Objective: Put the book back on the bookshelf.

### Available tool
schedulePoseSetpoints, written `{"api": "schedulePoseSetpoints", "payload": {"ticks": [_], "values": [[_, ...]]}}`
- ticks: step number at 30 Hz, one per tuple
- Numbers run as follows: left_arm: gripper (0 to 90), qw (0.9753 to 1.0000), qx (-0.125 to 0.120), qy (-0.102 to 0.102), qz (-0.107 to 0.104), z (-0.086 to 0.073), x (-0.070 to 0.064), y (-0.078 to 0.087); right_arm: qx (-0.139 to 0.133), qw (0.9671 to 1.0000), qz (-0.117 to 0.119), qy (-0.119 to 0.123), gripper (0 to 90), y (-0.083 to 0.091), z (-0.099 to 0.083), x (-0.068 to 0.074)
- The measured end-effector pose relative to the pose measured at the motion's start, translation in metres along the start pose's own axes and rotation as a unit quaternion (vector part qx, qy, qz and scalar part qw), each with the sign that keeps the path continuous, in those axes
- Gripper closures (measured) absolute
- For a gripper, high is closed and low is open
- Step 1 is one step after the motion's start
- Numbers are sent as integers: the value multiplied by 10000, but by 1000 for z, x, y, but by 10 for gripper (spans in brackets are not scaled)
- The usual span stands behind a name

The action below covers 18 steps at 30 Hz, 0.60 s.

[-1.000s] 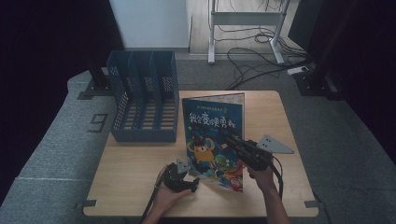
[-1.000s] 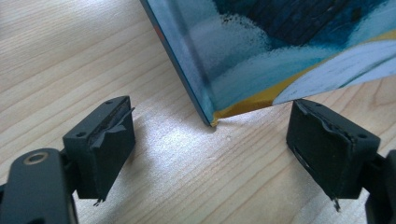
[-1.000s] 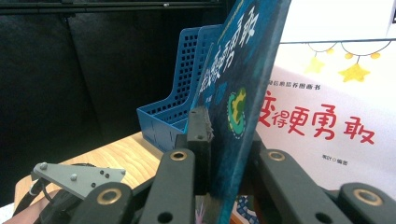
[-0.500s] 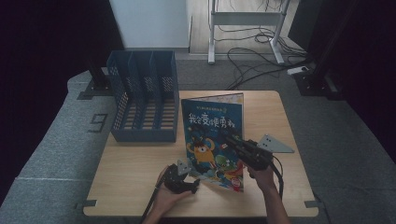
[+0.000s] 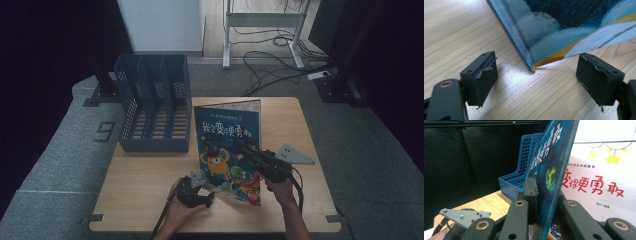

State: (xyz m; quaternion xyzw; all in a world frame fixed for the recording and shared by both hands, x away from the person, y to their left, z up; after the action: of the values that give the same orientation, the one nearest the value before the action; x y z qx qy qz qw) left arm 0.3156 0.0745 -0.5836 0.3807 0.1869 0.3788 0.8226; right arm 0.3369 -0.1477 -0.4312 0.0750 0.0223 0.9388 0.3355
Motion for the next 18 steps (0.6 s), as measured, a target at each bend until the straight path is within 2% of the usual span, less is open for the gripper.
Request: {"api": "schedulePoseSetpoints", "payload": {"ticks": [18], "values": [[156,10000,13,-18,-9,1,1,-1,20,10000,4,52,802,0,1,2]]}}
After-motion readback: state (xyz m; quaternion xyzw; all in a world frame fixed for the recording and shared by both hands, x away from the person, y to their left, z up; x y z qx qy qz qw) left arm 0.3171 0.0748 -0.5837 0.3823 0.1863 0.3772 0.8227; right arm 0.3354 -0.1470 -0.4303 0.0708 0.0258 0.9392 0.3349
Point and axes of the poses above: each handheld gripper's, and its own axes: y roughly backward along the jaws, z roughly out of its top, x roughly to its left, the point moved 5 cm from there along -y, roughly forward along the jaws, and after that the axes turned 3 degrees about x, right-handed, at the moved point
